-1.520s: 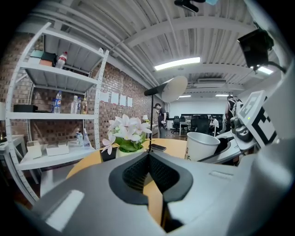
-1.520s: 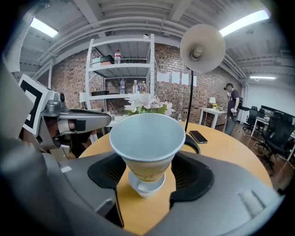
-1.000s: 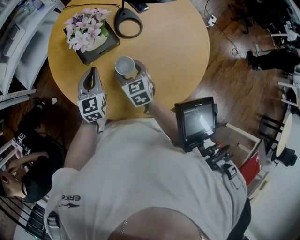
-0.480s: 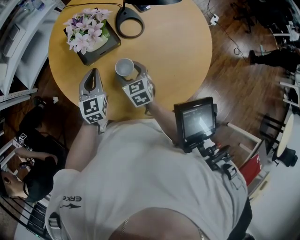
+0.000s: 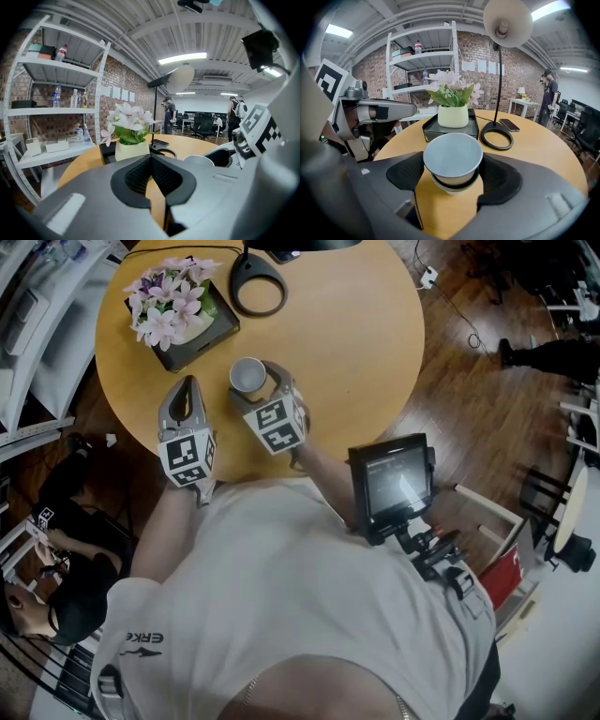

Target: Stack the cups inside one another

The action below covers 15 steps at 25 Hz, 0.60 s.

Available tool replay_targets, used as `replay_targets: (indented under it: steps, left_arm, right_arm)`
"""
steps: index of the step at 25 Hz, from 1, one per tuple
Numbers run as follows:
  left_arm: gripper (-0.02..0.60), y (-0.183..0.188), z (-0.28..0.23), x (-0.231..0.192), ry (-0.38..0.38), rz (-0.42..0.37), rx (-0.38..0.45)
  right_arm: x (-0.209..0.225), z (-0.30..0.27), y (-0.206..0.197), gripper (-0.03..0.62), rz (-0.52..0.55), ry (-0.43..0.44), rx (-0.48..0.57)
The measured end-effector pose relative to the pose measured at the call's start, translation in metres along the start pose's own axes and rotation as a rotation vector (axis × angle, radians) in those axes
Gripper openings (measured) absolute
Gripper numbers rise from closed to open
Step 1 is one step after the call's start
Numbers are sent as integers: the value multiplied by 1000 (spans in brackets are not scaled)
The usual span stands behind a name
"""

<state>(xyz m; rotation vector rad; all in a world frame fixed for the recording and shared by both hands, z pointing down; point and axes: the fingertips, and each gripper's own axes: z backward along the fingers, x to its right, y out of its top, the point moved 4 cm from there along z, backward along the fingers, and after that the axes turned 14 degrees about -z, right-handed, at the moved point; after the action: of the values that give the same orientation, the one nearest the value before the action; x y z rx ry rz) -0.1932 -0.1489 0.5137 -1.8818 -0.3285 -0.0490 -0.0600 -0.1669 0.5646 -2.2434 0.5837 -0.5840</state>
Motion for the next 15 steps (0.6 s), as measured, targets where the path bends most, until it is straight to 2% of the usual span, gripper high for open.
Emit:
replay_targets:
  steps: [15]
  left_arm:
    - [2,4,-4,2,-11,-5,12]
  right_arm:
    - [6,6,11,387,12,-22,38]
